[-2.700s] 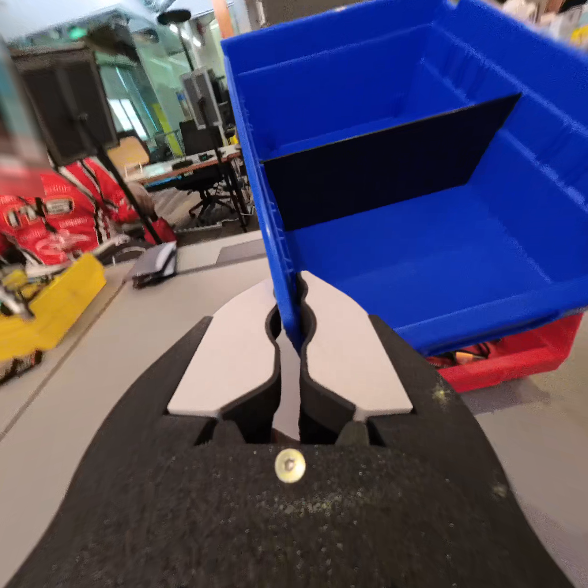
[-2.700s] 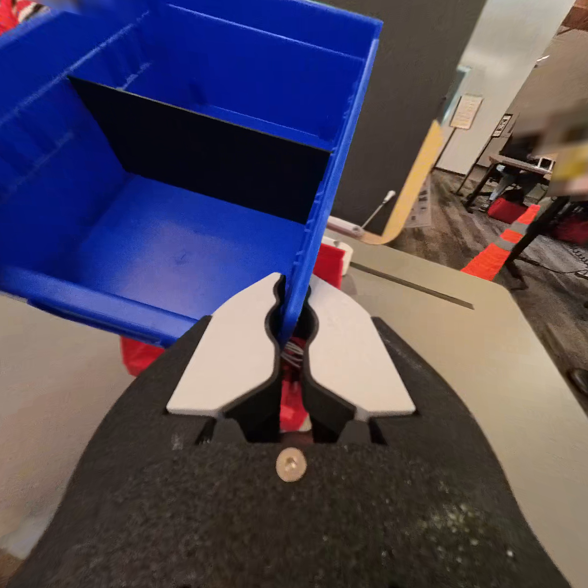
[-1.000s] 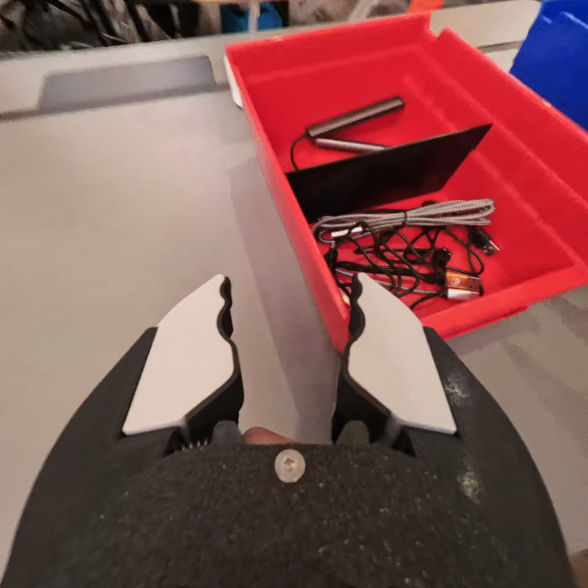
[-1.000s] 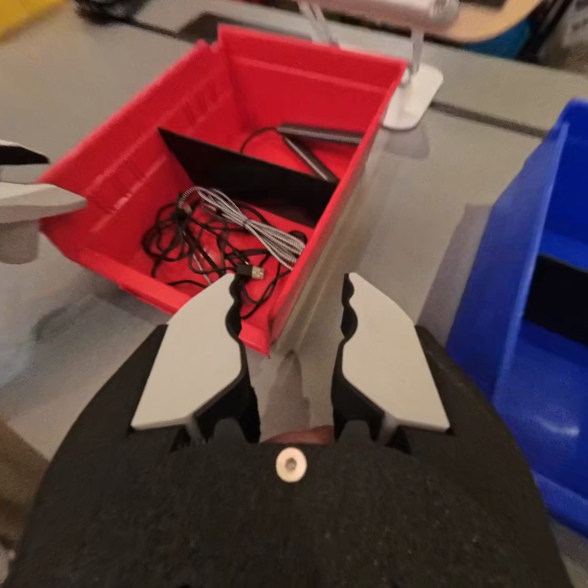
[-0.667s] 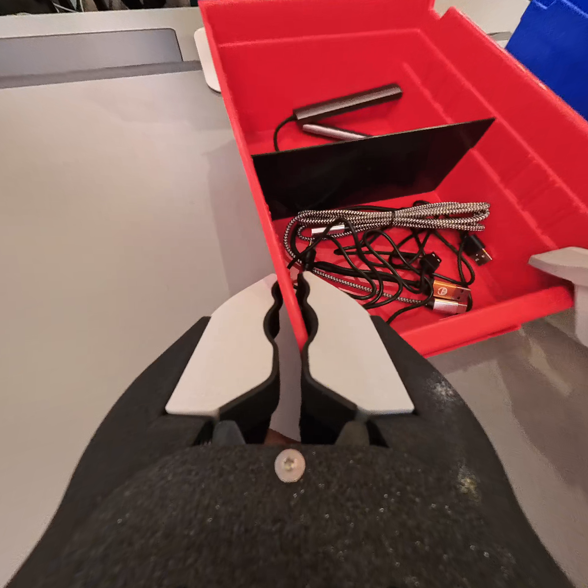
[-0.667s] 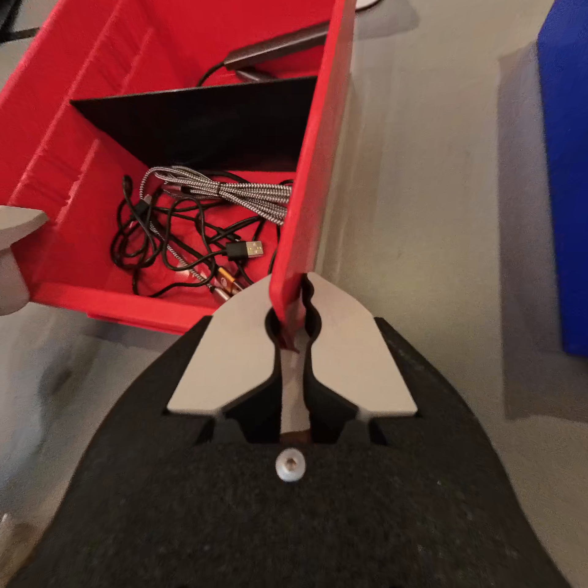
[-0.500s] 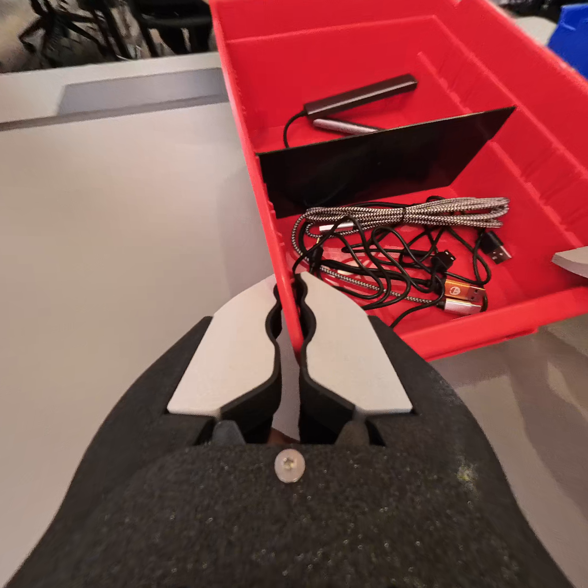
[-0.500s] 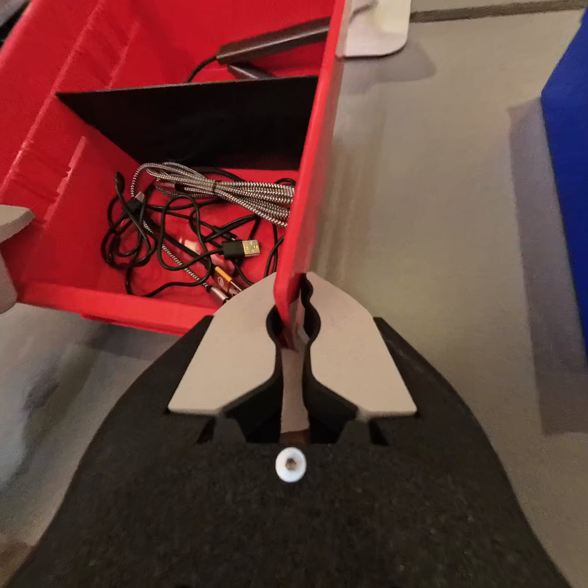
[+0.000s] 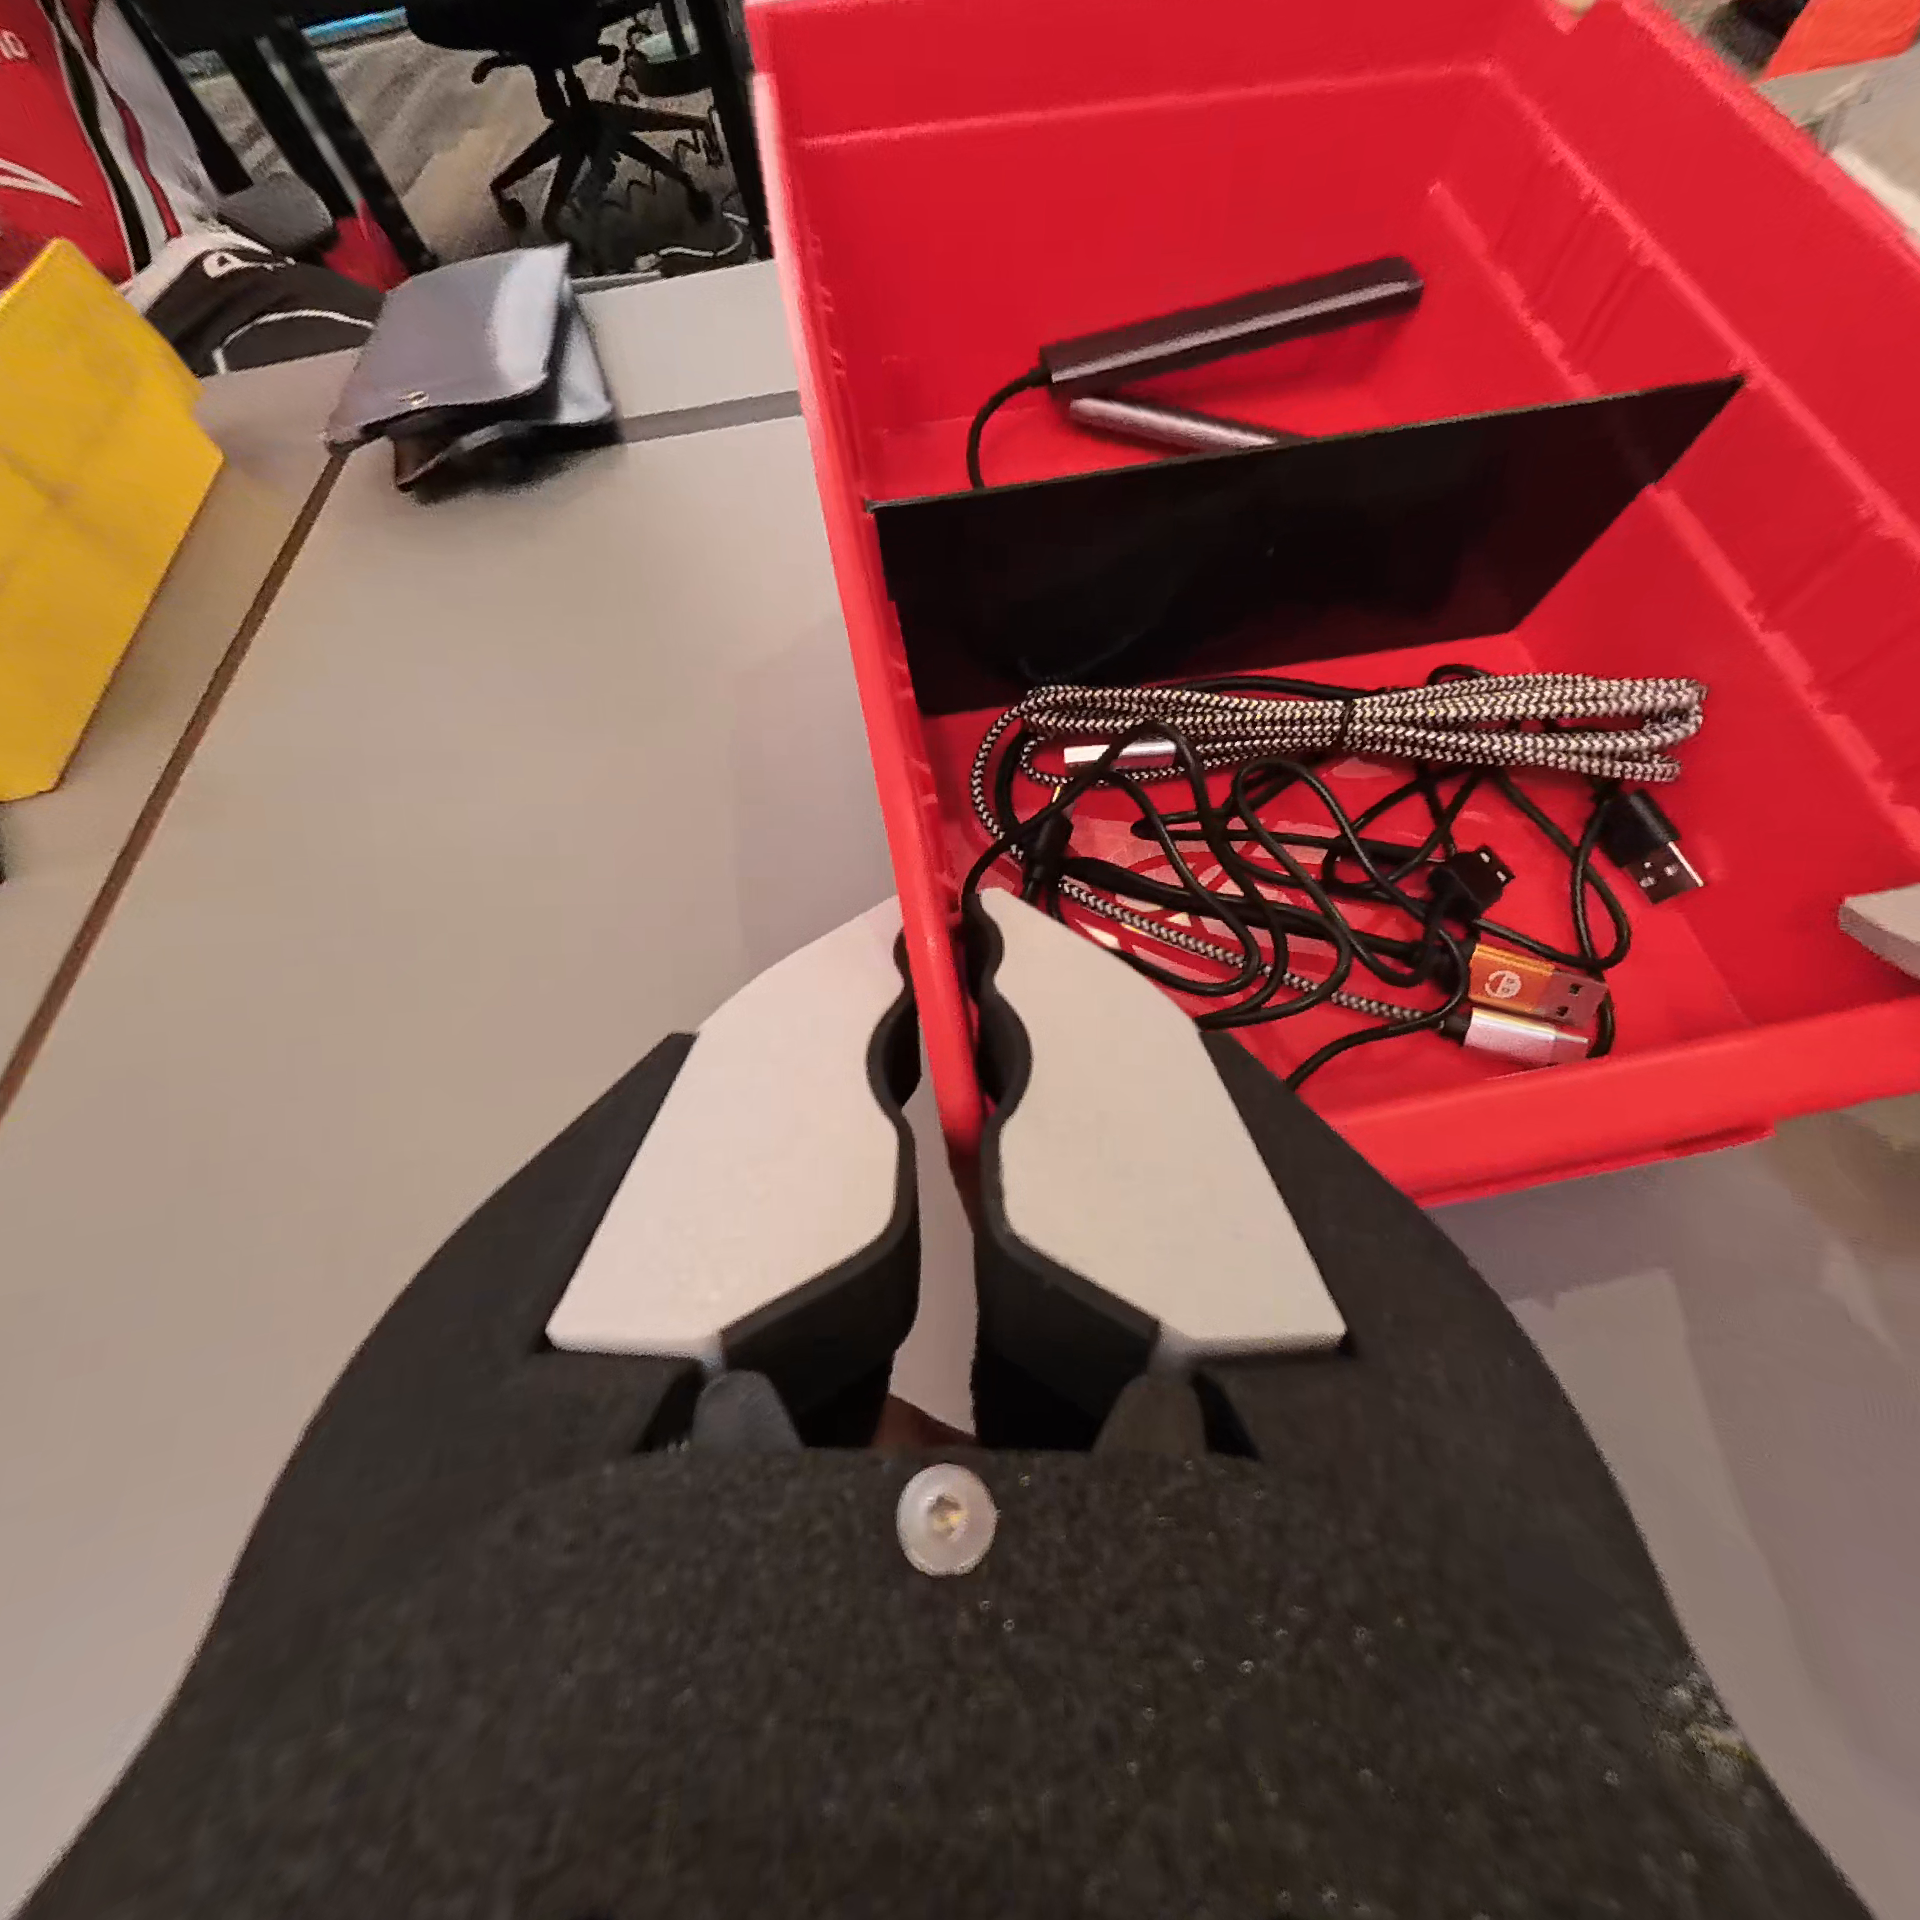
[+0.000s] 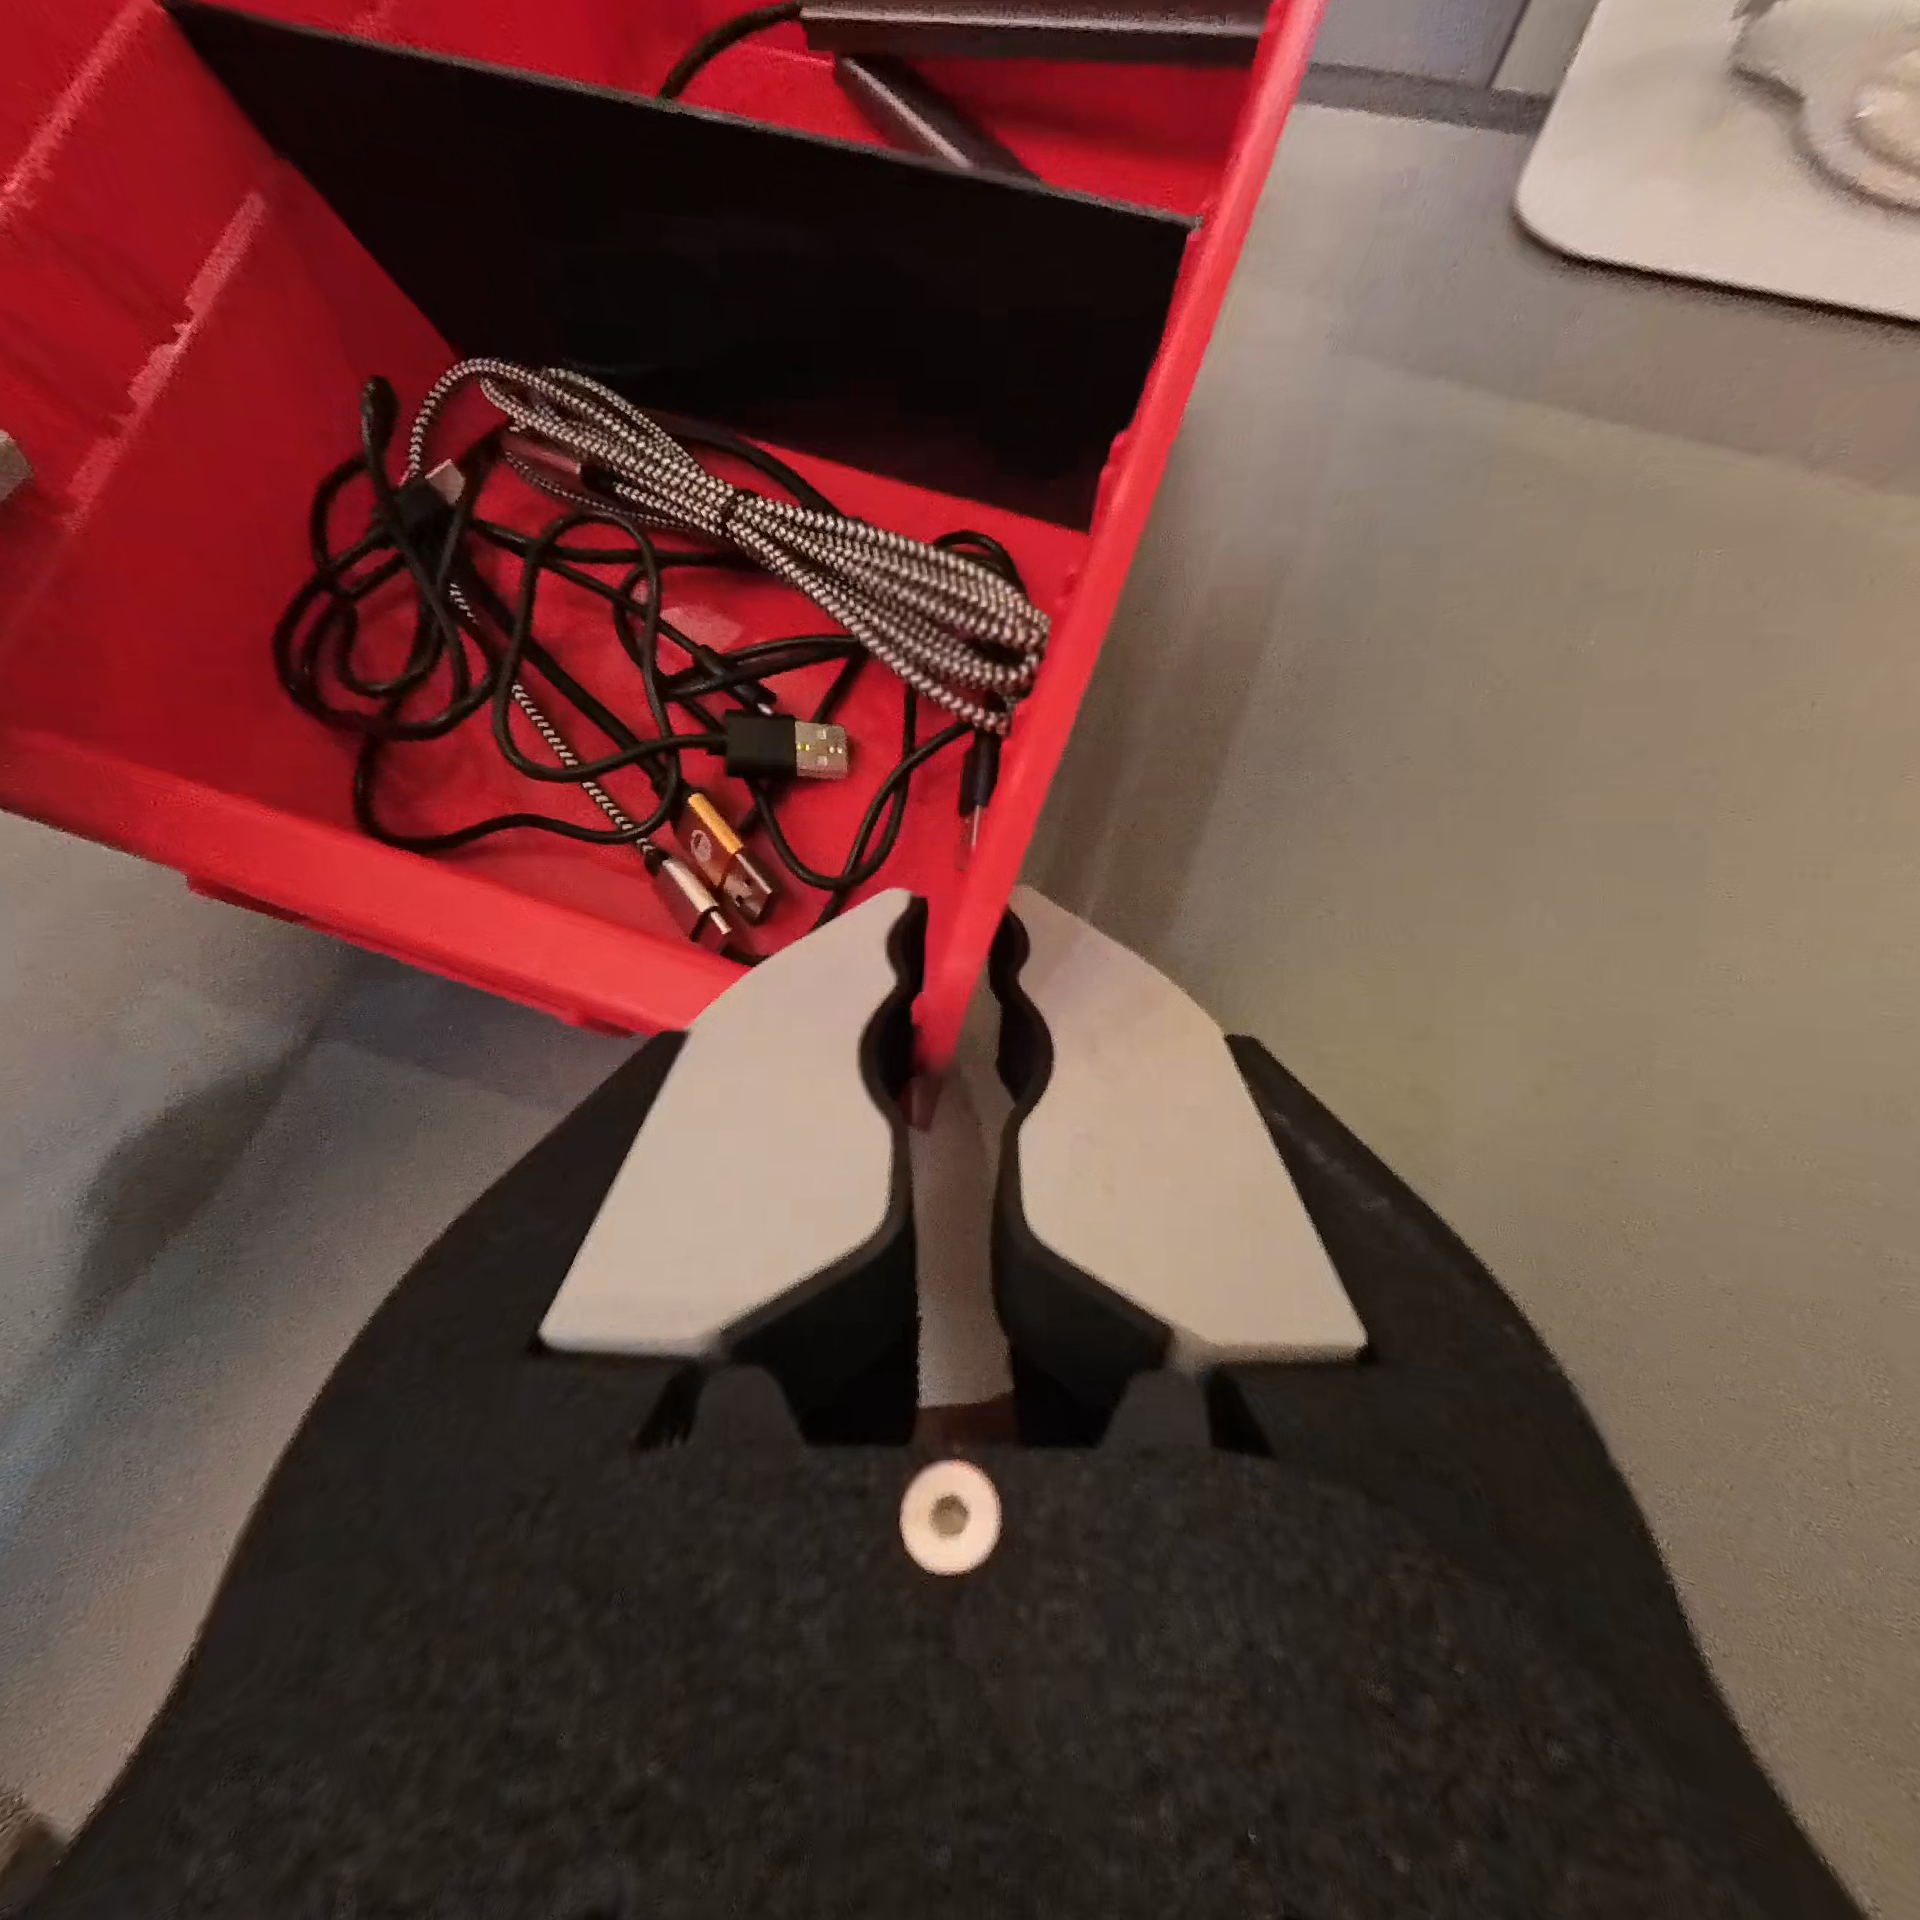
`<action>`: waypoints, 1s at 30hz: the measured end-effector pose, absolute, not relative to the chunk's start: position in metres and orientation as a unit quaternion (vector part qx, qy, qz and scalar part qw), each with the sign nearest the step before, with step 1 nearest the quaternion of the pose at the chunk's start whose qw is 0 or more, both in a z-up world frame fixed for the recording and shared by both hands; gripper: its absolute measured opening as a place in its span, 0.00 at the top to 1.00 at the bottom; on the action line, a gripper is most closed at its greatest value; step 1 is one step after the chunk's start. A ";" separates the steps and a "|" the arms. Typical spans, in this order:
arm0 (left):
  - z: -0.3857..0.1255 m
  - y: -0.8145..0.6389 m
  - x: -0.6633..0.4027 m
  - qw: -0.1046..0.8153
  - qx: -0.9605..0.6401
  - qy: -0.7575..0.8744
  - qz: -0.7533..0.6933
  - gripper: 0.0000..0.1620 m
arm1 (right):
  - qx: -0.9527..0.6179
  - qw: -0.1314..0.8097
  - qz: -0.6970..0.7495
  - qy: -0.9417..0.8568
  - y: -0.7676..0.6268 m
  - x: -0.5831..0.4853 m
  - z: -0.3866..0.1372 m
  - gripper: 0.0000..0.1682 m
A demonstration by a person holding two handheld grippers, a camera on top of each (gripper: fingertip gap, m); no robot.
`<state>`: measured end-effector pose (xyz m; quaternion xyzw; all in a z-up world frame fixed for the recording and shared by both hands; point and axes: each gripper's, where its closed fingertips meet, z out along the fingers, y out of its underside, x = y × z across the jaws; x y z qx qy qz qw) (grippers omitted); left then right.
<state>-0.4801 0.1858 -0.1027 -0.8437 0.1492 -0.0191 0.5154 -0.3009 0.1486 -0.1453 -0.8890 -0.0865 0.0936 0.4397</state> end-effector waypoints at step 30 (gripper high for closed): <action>-0.061 0.119 -0.483 0.599 -0.793 0.030 -0.109 0.83 | -0.818 0.565 0.076 -0.074 0.013 0.008 -0.082 0.87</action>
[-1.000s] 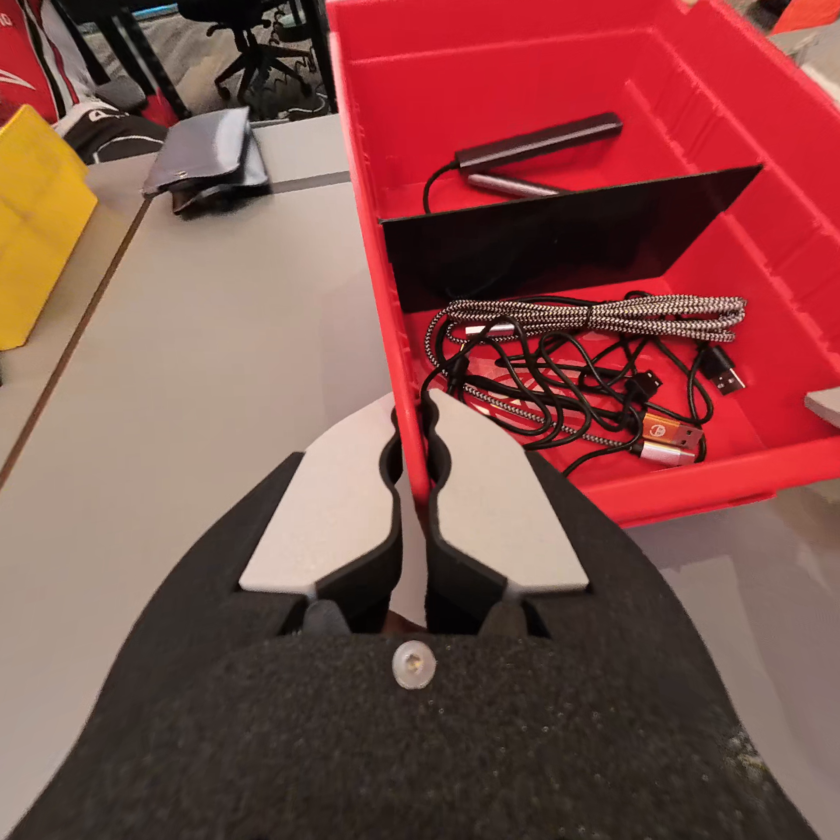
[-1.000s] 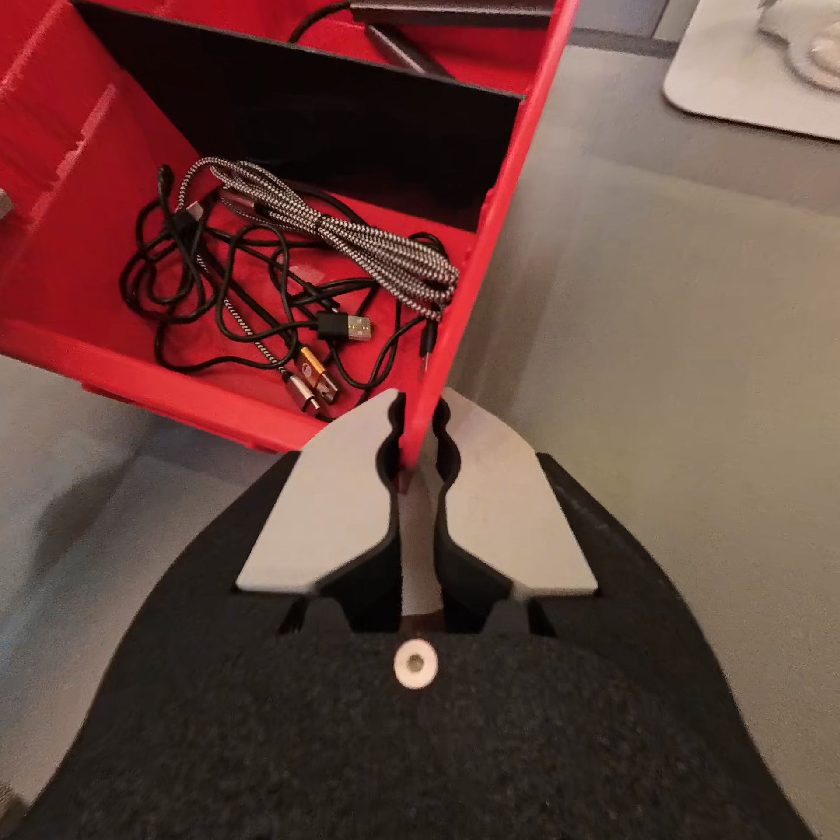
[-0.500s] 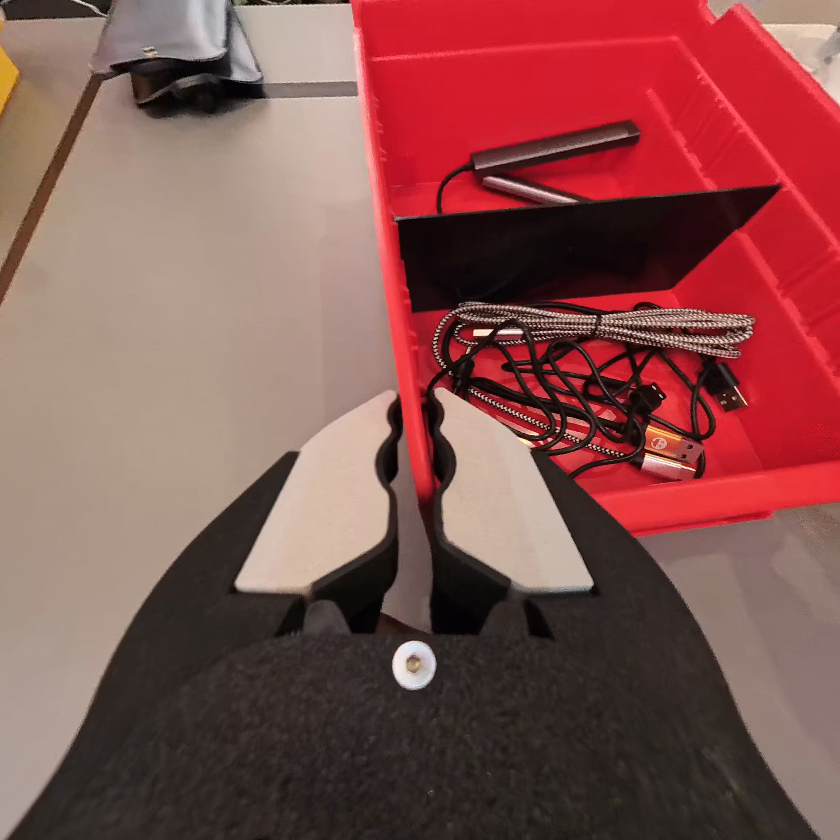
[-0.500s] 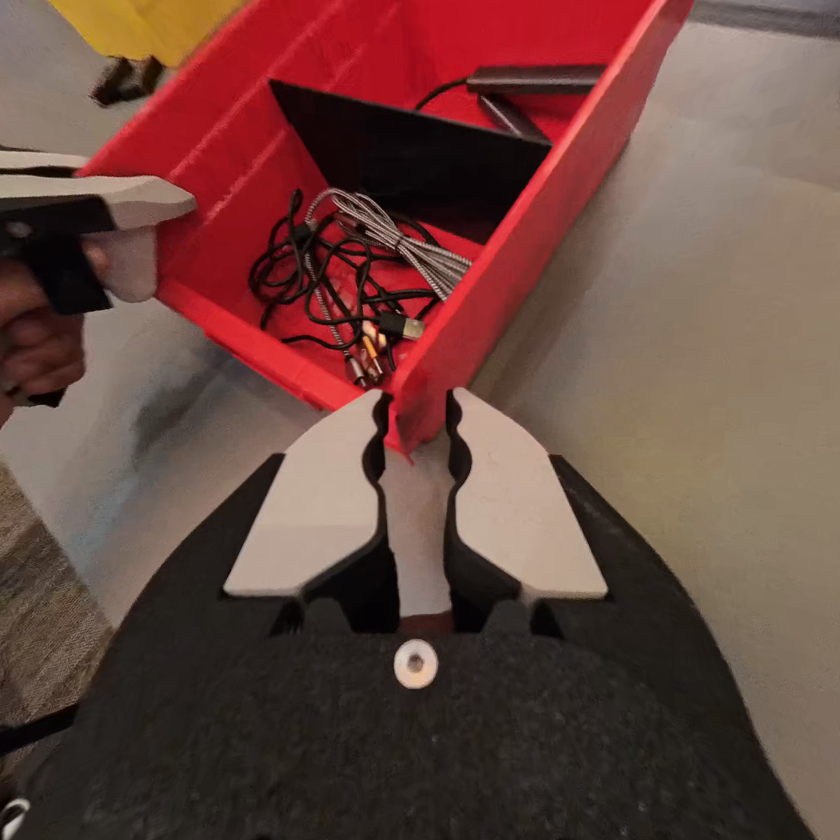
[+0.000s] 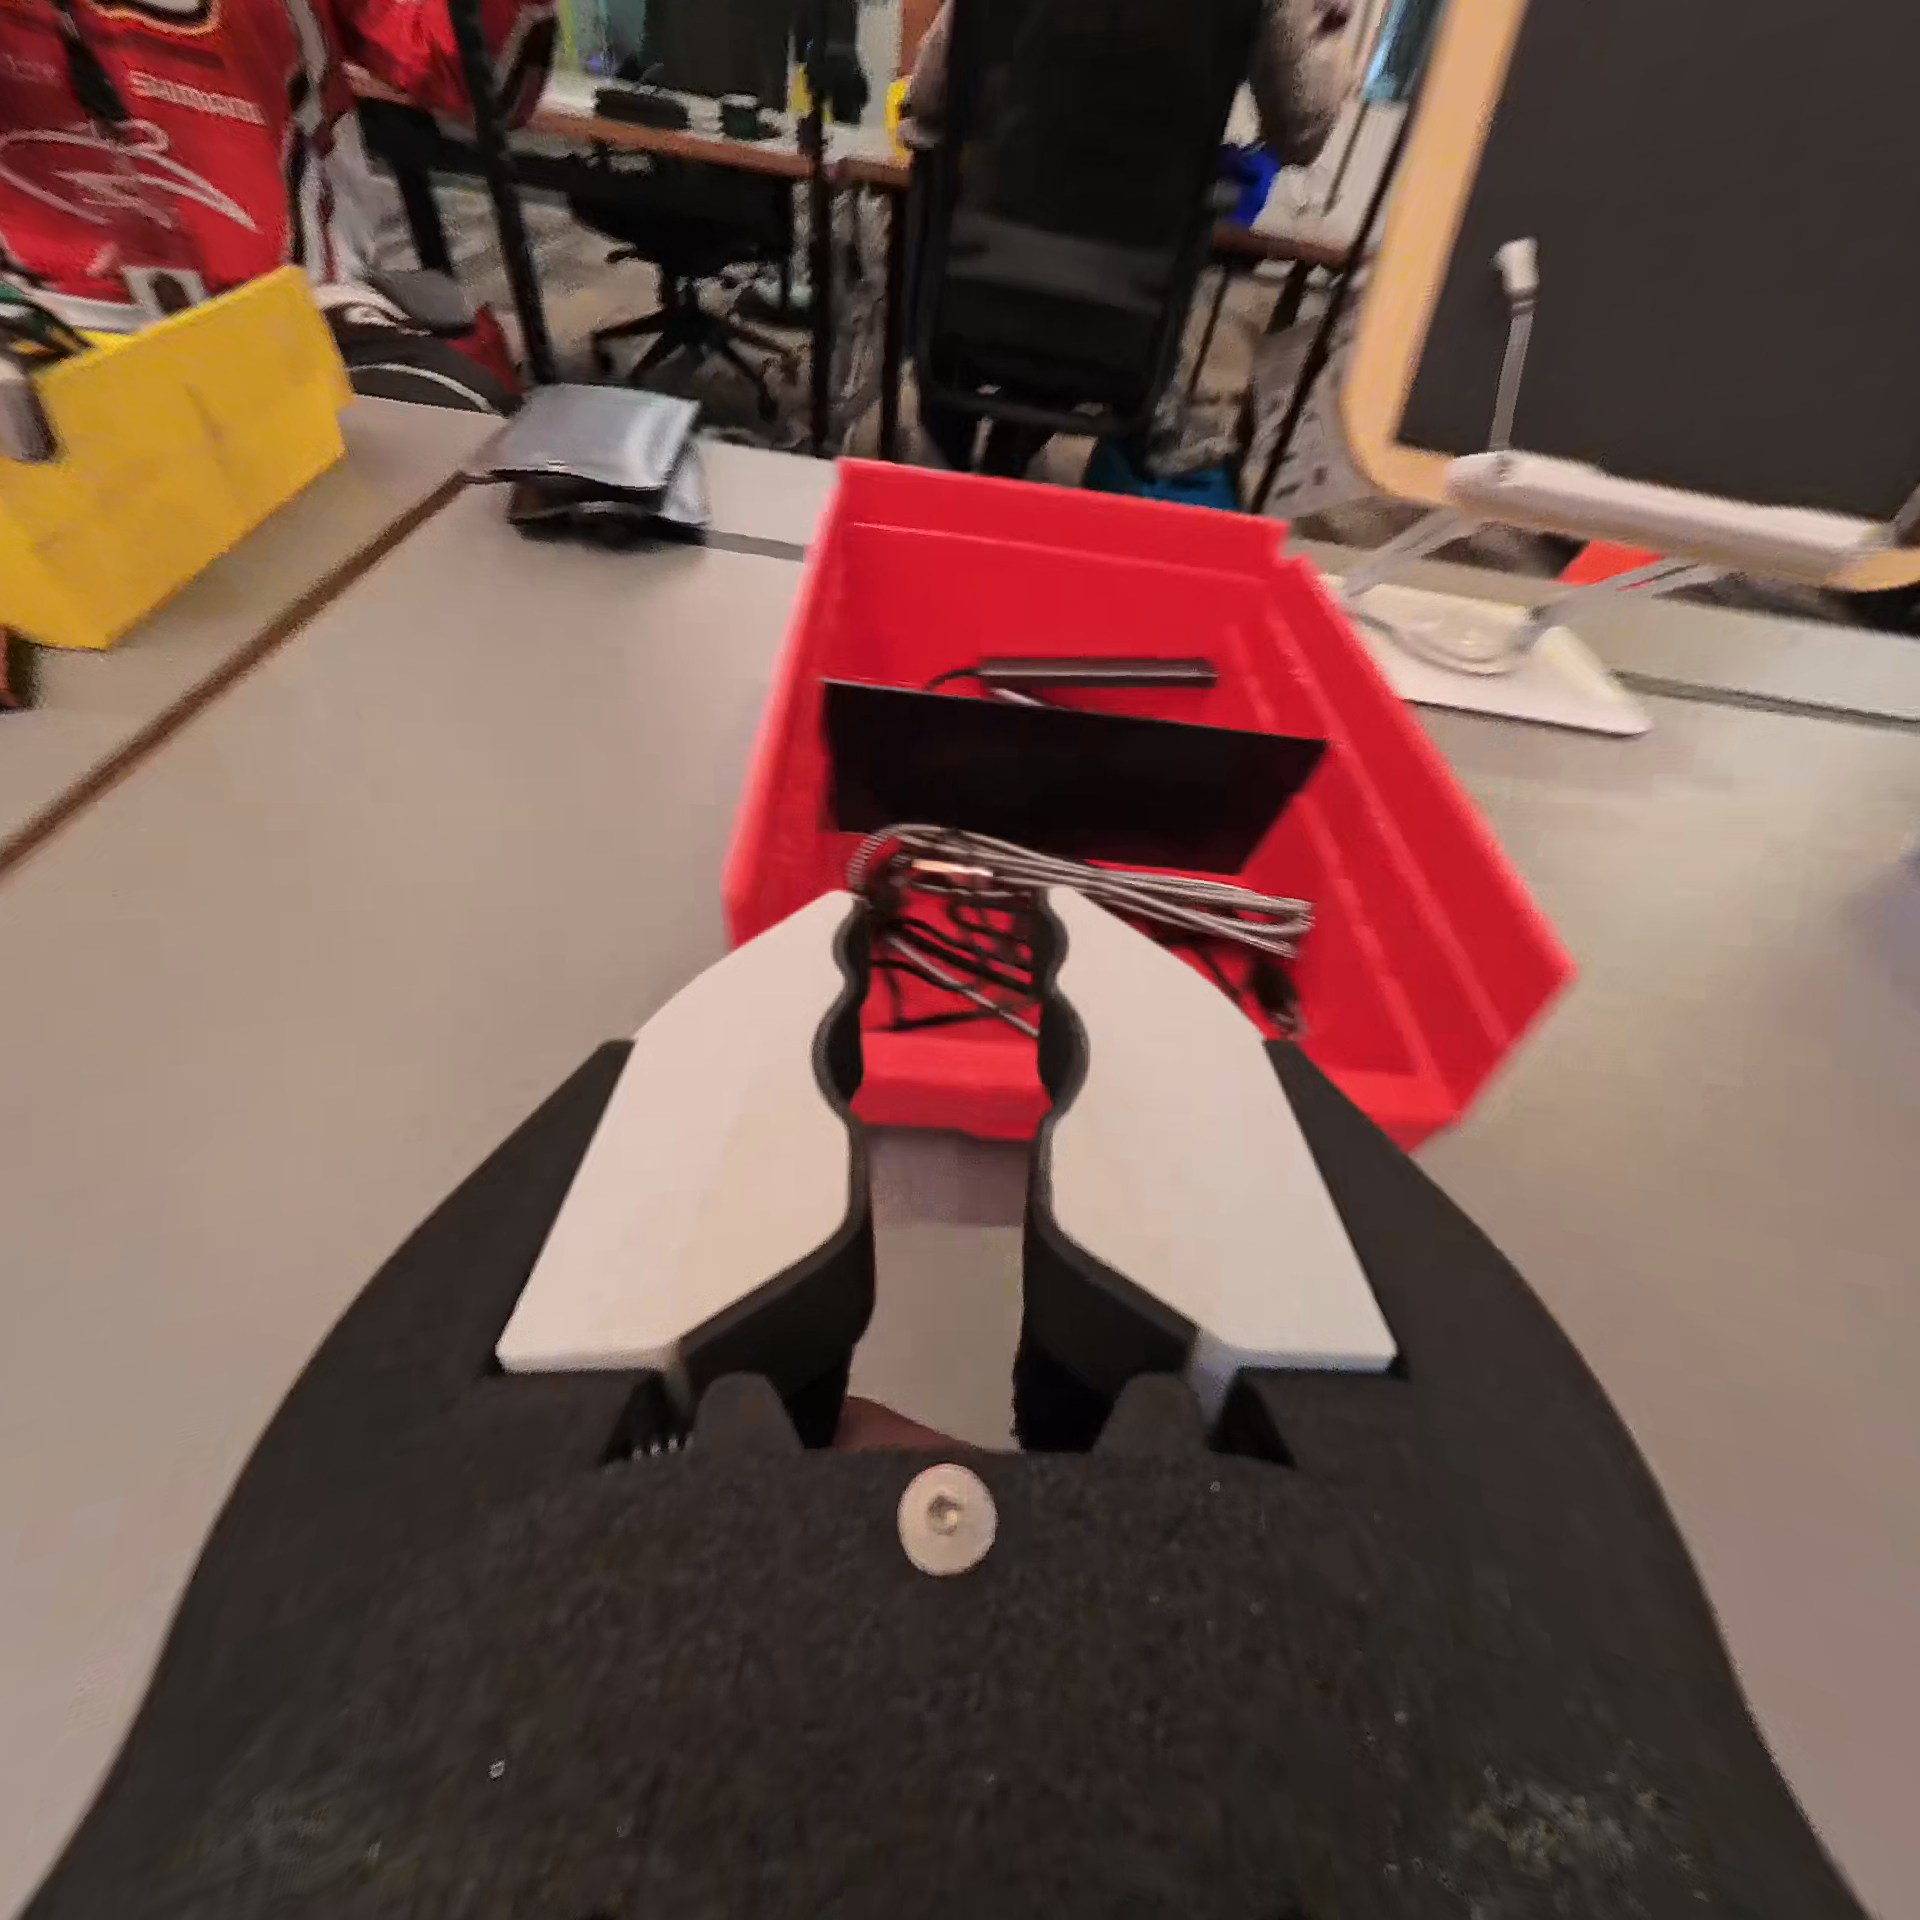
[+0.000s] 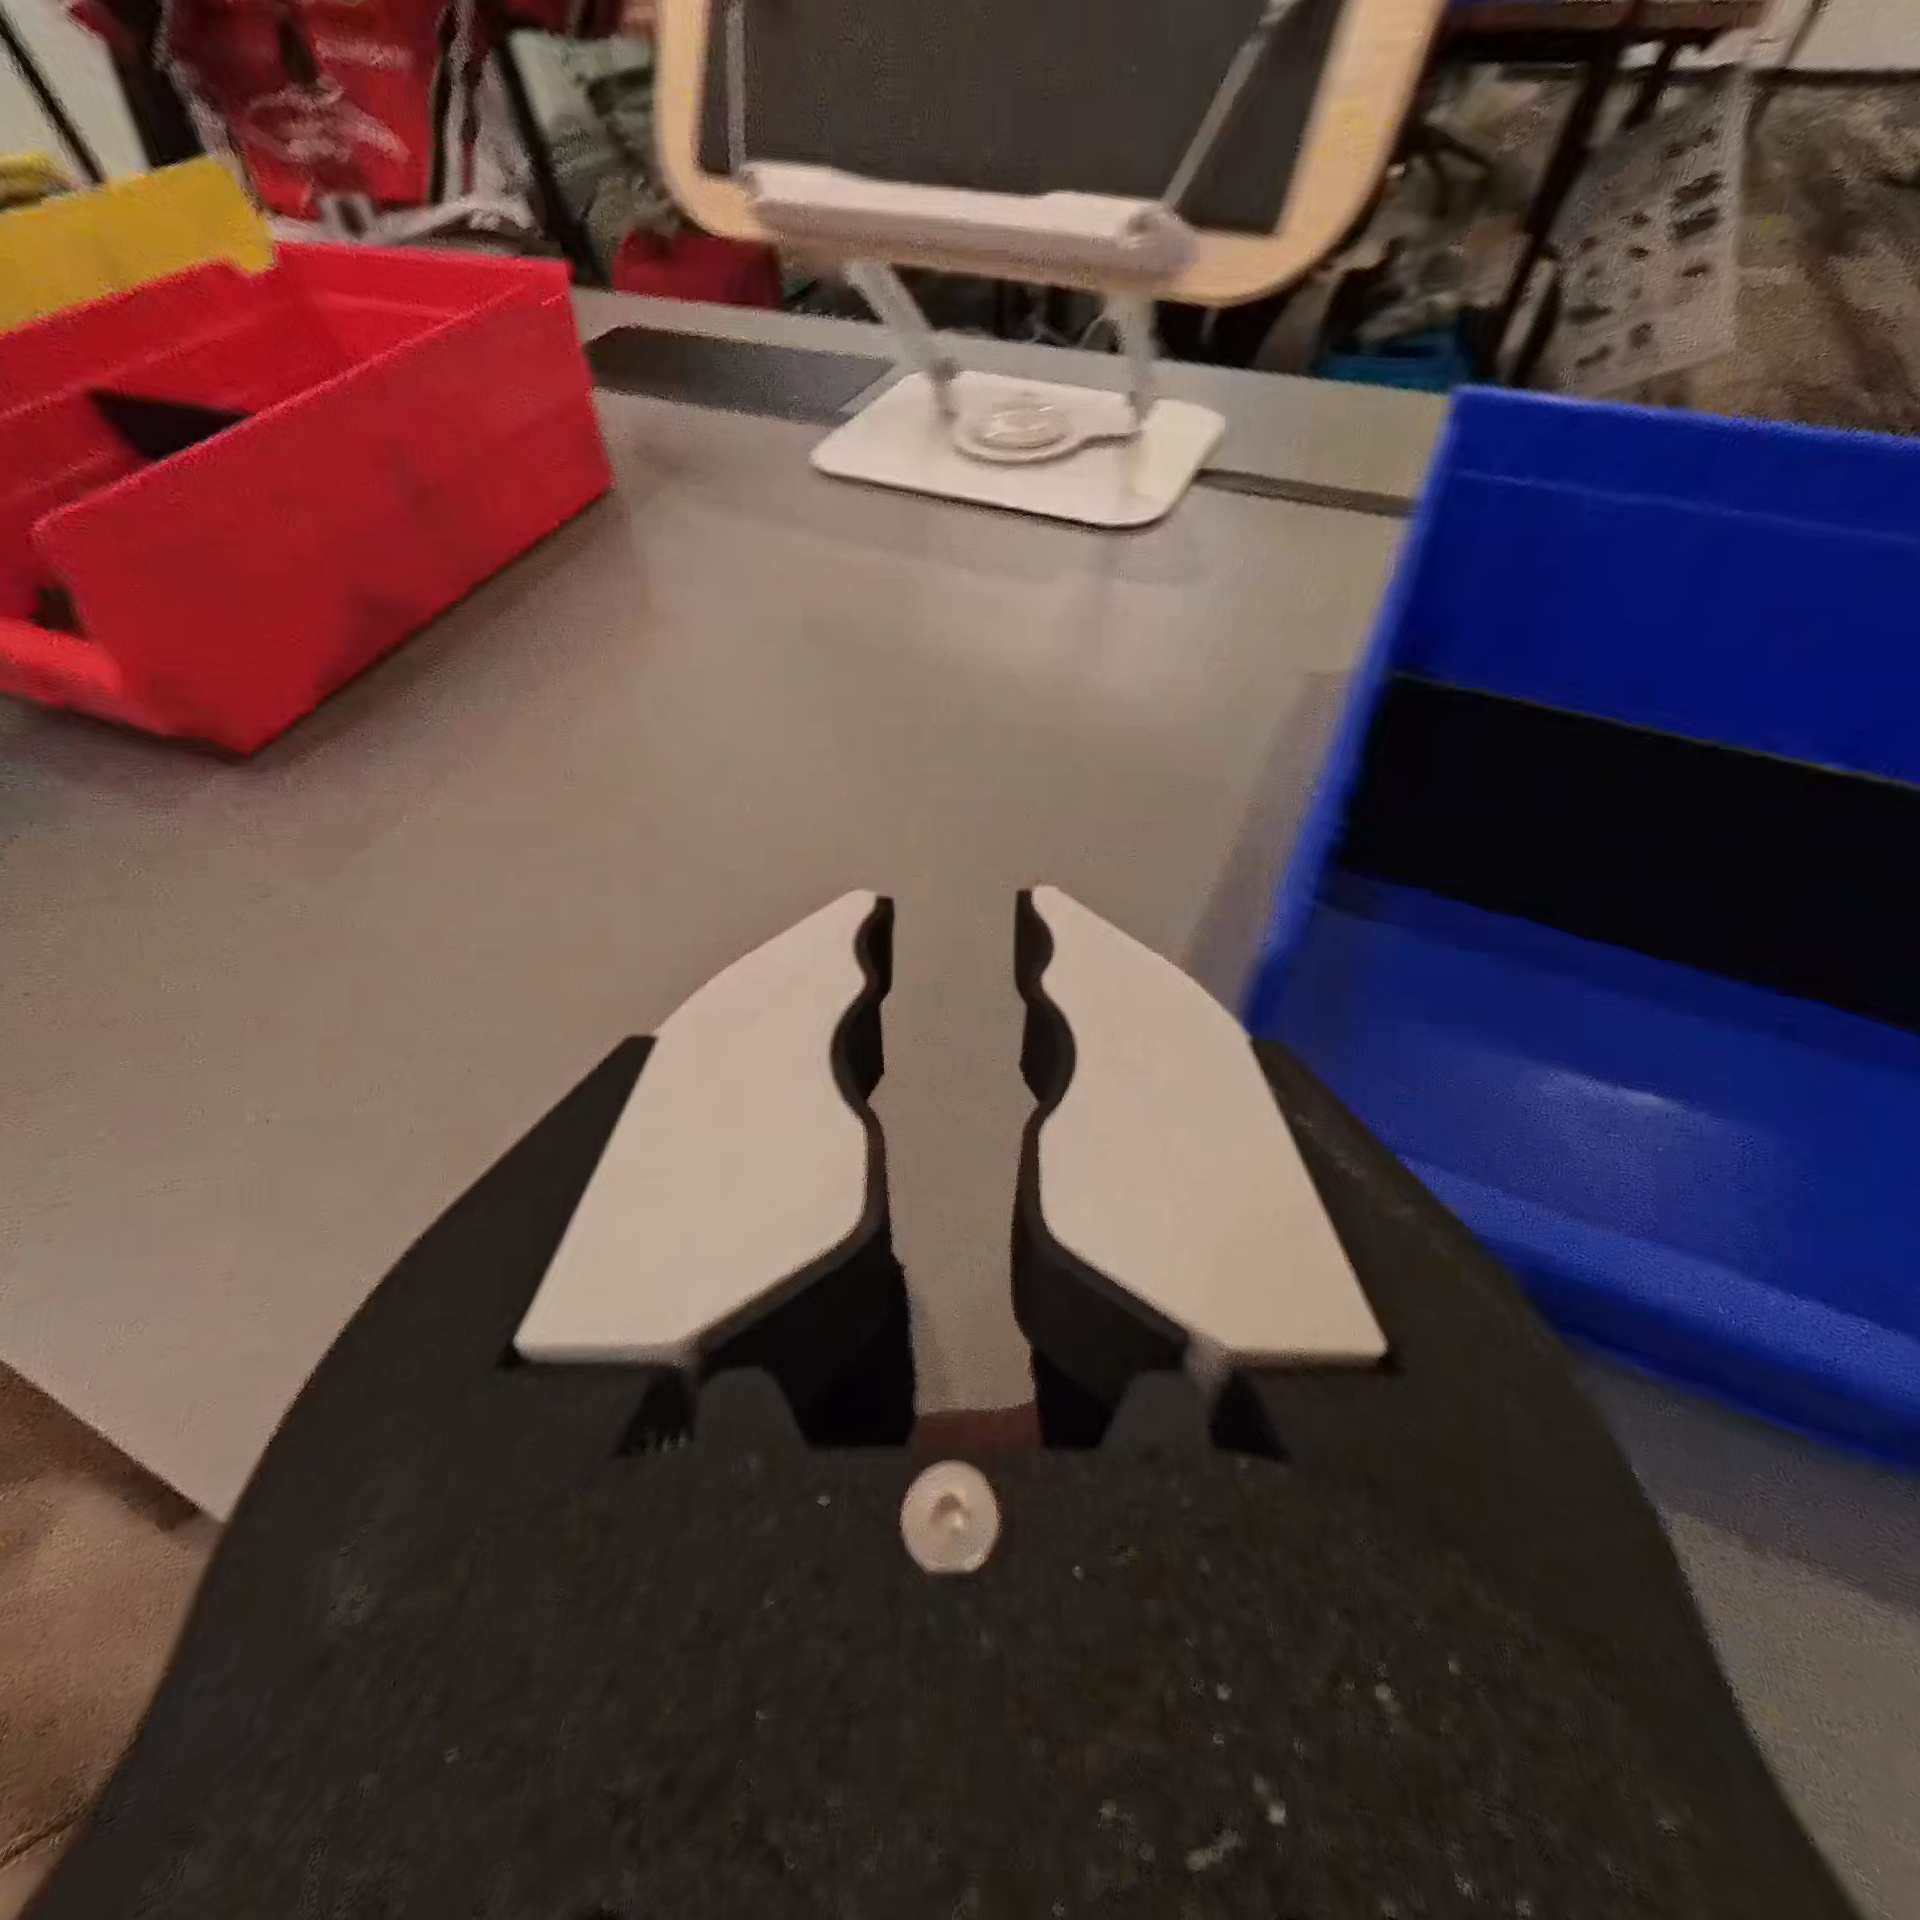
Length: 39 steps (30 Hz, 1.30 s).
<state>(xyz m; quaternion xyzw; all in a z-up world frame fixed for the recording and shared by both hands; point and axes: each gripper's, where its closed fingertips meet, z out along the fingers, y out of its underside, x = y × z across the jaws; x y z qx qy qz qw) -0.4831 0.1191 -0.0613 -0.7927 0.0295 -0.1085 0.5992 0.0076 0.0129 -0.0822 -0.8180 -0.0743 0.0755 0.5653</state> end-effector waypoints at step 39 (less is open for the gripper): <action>-0.122 0.062 -0.369 0.509 -0.824 0.212 -0.132 0.84 | -0.842 0.532 0.035 0.080 -0.024 0.121 -0.133 0.89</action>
